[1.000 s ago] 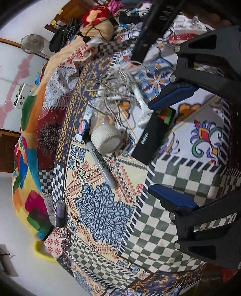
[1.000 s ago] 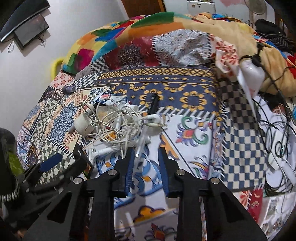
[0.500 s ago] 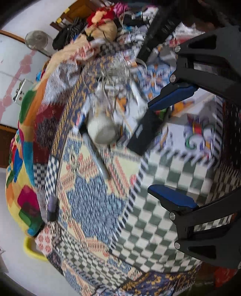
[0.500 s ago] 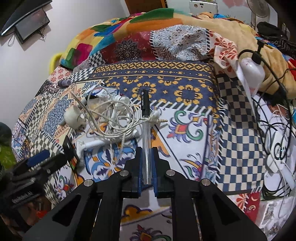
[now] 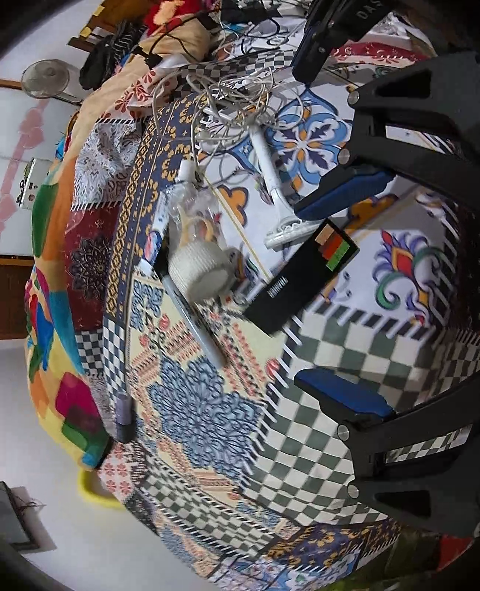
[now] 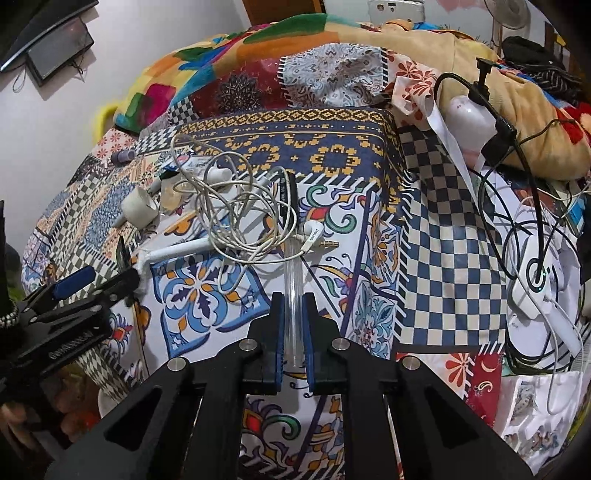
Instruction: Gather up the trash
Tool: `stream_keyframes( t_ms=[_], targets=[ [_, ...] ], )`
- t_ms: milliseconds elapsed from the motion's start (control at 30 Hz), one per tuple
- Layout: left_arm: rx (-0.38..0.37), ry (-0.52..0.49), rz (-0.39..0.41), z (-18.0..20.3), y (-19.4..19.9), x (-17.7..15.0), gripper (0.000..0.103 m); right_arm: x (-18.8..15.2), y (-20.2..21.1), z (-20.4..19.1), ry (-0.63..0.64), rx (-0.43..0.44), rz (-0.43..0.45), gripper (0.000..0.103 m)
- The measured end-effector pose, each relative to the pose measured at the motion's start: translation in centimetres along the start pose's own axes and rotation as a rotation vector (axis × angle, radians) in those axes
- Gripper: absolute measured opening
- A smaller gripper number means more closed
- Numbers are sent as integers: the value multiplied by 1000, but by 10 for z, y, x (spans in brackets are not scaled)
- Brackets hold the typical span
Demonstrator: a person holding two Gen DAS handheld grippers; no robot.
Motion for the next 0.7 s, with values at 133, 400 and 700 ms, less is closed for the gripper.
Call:
stream_keyframes(
  t_ms=[133,400,700],
  targets=[
    [4,17,-4,-16,5,-6,83,-1,4,-1,1,54,-20,14],
    [-20,22,-7,-33,9,-9,81,21,34,-14,69,50,102,46],
    [-183,-8,-21,-15,2,4,30,42,-3,-37,101,24,64,46]
  ],
)
Point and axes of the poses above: each gripper's, at about its wrist camera, not at the fingertips, and y roughly against the way its jaws point, z to its right, x to its top, the point moved 6 cm from there along -y, roughly the way its jaws point, and after that the axes turned 8 degrees about -x, right-handed, at the moved point
